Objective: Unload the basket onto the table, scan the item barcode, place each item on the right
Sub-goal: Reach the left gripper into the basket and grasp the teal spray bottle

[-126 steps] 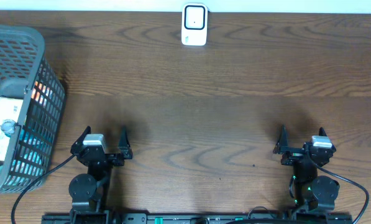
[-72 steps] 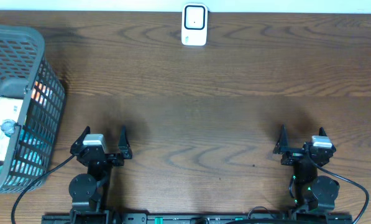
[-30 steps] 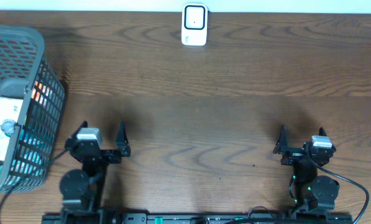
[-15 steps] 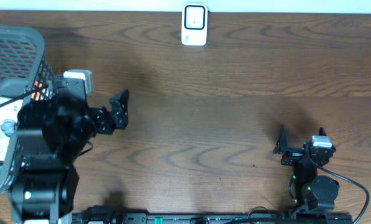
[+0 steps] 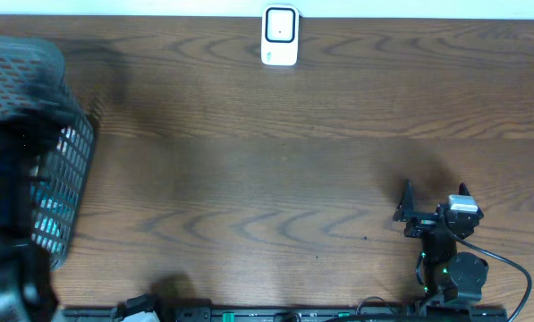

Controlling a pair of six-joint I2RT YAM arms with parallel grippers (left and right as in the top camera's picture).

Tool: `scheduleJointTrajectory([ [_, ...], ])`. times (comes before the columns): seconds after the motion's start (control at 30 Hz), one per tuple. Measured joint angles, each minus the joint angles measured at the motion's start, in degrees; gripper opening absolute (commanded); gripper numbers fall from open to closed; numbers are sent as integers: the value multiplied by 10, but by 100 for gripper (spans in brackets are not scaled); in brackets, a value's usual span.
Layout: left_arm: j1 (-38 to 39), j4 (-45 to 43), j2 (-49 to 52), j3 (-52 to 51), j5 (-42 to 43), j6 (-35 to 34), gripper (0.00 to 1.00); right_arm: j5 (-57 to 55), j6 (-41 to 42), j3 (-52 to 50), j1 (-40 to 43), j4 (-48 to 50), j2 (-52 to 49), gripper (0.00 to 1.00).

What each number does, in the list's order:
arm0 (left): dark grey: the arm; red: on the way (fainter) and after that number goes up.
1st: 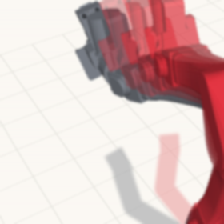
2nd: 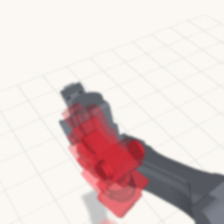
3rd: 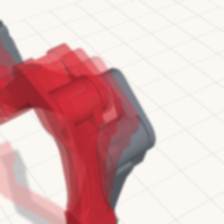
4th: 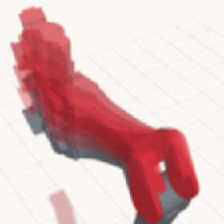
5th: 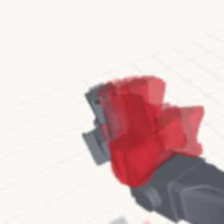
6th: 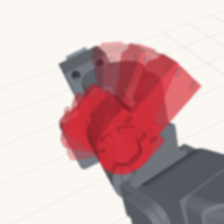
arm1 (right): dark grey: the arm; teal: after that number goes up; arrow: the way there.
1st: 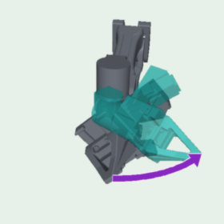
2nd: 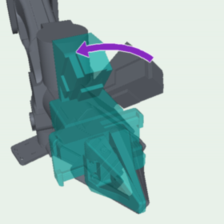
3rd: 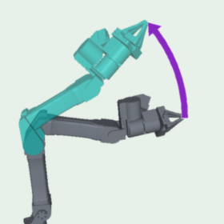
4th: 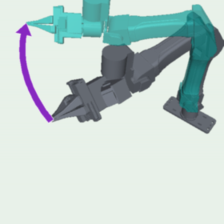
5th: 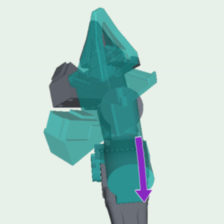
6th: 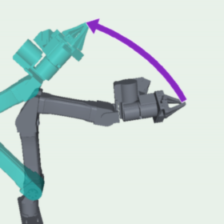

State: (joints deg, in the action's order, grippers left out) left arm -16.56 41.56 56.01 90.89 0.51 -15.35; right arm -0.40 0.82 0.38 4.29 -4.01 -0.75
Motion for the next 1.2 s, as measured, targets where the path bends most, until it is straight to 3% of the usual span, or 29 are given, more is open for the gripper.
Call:
scheduleJointTrajectory([
  [0.2, -206, 228, 160, 255, -64, -90, 98, 0, 0, 0, 0, 0, 0, 99],
  [0.4, -322, 341, 347, 317, 12, -134, 98, 0, 0, 0, 0, 0, 0, 99],
  [0.6, -324, 426, 461, 313, 81, -145, 98, 0, 0, 0, 0, 0, 0, 99],
  [0.77, -305, 506, 507, 313, 90, -146, 98, 0, 0, 0, 0, 0, 0, 99],
  [1.0, -273, 506, 550, 282, 81, -146, 98, 0, 0, 0, 0, 0, 0, 99],
  [1.2, -254, 480, 555, 188, 65, -146, 98, 0, 0, 0, 0, 0, 0, 99],
])
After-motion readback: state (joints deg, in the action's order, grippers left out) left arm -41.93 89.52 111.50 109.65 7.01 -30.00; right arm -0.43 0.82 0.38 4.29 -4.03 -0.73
